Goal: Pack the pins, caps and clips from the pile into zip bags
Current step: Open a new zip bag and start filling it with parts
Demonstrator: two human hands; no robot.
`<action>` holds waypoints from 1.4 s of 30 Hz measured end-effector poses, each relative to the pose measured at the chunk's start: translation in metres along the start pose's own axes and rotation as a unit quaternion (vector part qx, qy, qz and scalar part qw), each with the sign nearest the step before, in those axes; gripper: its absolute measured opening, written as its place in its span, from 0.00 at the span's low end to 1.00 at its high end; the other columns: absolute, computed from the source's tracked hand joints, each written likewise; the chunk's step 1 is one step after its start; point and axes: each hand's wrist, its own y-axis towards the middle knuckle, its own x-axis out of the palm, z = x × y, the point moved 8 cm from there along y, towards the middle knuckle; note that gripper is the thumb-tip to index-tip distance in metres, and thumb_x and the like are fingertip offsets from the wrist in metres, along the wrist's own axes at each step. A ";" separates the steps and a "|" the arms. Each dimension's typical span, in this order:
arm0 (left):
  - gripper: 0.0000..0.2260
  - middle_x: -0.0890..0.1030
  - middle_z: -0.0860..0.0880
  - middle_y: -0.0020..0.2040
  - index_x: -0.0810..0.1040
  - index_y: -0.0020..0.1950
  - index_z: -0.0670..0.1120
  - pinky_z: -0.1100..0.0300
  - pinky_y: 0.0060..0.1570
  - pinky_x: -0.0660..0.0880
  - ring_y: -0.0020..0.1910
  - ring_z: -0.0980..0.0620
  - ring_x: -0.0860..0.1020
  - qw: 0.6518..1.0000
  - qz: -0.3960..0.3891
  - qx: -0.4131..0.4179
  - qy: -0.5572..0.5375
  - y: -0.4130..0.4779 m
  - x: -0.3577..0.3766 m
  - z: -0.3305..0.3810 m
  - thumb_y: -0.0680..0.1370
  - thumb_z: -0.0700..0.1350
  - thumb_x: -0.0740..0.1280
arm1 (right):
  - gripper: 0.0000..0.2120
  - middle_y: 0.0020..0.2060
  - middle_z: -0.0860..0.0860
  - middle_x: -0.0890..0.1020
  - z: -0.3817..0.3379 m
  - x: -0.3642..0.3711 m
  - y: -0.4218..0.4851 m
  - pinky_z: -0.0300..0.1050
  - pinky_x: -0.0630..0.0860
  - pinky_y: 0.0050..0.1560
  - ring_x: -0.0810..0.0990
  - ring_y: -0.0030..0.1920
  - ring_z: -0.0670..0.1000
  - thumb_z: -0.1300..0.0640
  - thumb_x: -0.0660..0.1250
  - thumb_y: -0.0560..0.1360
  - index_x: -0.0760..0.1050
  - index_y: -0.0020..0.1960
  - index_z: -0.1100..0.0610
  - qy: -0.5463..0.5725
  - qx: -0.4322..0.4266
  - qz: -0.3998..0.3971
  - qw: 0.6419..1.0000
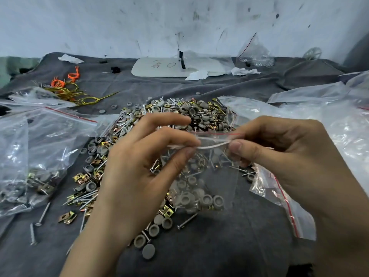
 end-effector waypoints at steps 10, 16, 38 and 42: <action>0.16 0.83 0.55 0.41 0.78 0.58 0.62 0.66 0.44 0.78 0.42 0.57 0.82 0.991 0.015 -0.105 -0.076 -0.004 -0.004 -0.030 0.71 0.52 0.76 | 0.05 0.29 0.50 0.83 0.020 -0.009 0.003 0.33 0.77 0.33 0.81 0.30 0.45 0.58 0.72 0.61 0.83 0.37 0.56 0.066 0.055 0.024 0.996; 0.15 0.79 0.53 0.36 0.79 0.57 0.60 0.61 0.36 0.76 0.35 0.55 0.78 0.994 0.005 -0.081 -0.077 -0.003 -0.003 -0.028 0.71 0.51 0.72 | 0.09 0.30 0.52 0.84 0.026 -0.015 0.002 0.33 0.77 0.34 0.82 0.30 0.46 0.58 0.73 0.60 0.84 0.40 0.56 0.073 0.065 0.033 0.995; 0.06 0.75 0.58 0.47 0.82 0.42 0.53 0.66 0.46 0.75 0.47 0.56 0.78 0.988 -0.059 -0.096 -0.103 -0.003 0.012 -0.028 0.71 0.54 0.69 | 0.06 0.32 0.46 0.83 0.013 -0.002 0.000 0.31 0.75 0.37 0.82 0.35 0.43 0.55 0.77 0.63 0.83 0.40 0.51 -0.006 0.000 -0.060 0.998; 0.06 0.72 0.61 0.55 0.80 0.41 0.54 0.71 0.52 0.72 0.50 0.58 0.77 0.993 -0.057 -0.083 -0.058 -0.003 0.013 -0.025 0.72 0.55 0.68 | 0.05 0.32 0.44 0.82 0.012 0.003 0.000 0.29 0.72 0.35 0.81 0.34 0.42 0.58 0.73 0.66 0.82 0.40 0.50 -0.037 -0.016 -0.075 0.996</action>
